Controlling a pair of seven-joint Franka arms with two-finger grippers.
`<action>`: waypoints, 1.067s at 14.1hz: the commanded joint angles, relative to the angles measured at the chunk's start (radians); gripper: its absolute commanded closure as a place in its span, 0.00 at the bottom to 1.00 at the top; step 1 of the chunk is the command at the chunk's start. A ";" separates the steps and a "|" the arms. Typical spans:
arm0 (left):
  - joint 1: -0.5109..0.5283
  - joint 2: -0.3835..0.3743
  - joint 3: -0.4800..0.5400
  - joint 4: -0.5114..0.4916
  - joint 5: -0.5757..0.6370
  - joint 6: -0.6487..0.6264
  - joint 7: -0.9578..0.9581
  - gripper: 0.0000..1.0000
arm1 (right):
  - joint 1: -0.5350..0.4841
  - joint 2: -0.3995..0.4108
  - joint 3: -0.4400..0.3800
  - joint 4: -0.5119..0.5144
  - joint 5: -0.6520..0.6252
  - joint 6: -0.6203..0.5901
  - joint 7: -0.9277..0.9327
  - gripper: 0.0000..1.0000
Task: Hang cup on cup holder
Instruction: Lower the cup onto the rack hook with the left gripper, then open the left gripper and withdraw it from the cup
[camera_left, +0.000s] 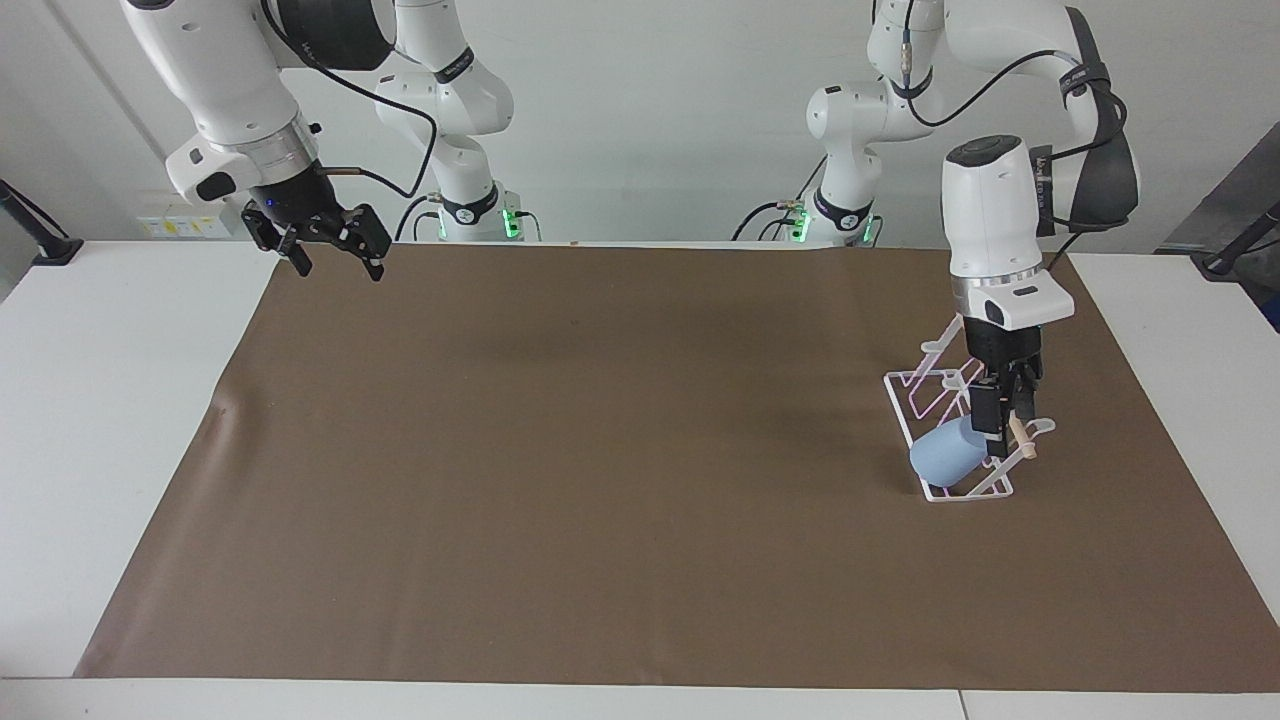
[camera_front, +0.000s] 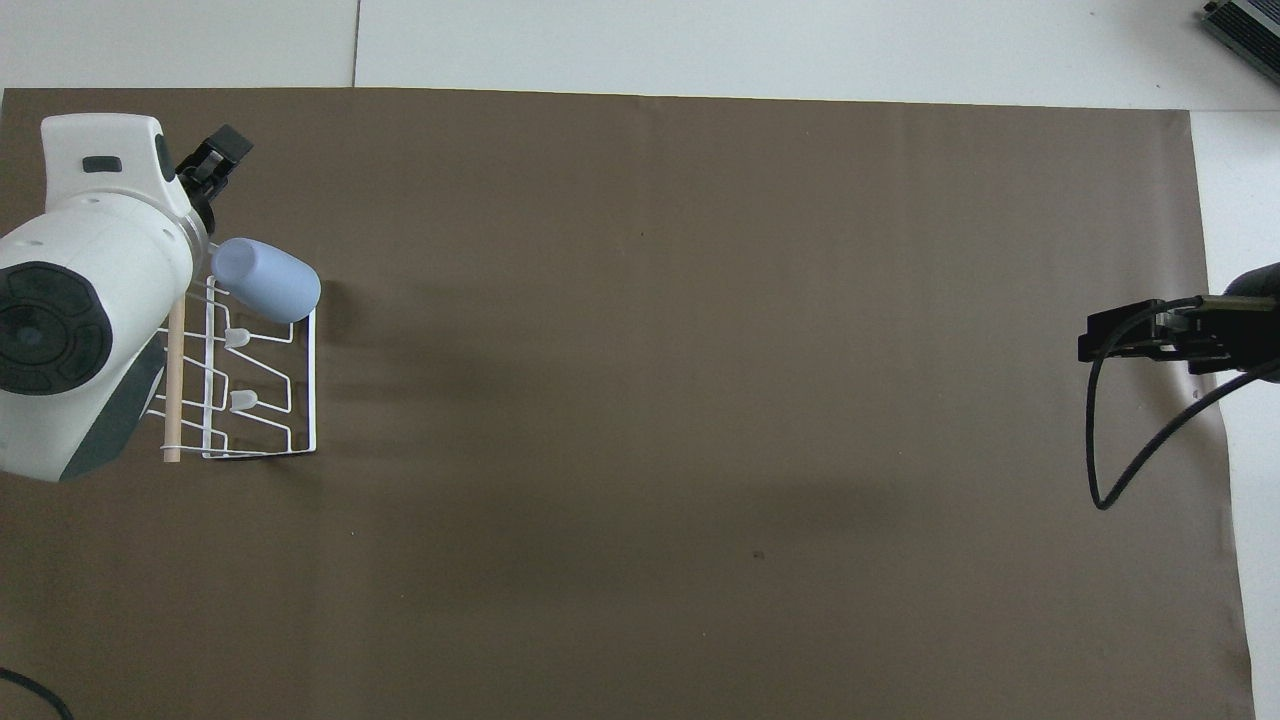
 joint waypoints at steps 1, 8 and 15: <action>-0.002 -0.008 -0.004 0.038 -0.104 -0.068 0.058 0.00 | 0.003 -0.026 0.007 -0.017 0.017 0.005 0.011 0.00; 0.010 -0.109 0.013 0.156 -0.486 -0.504 0.694 0.00 | -0.010 -0.026 0.005 -0.015 0.018 0.005 0.011 0.00; 0.070 -0.152 0.018 0.211 -0.557 -0.811 1.147 0.00 | -0.010 -0.026 0.007 -0.014 0.017 0.005 0.011 0.00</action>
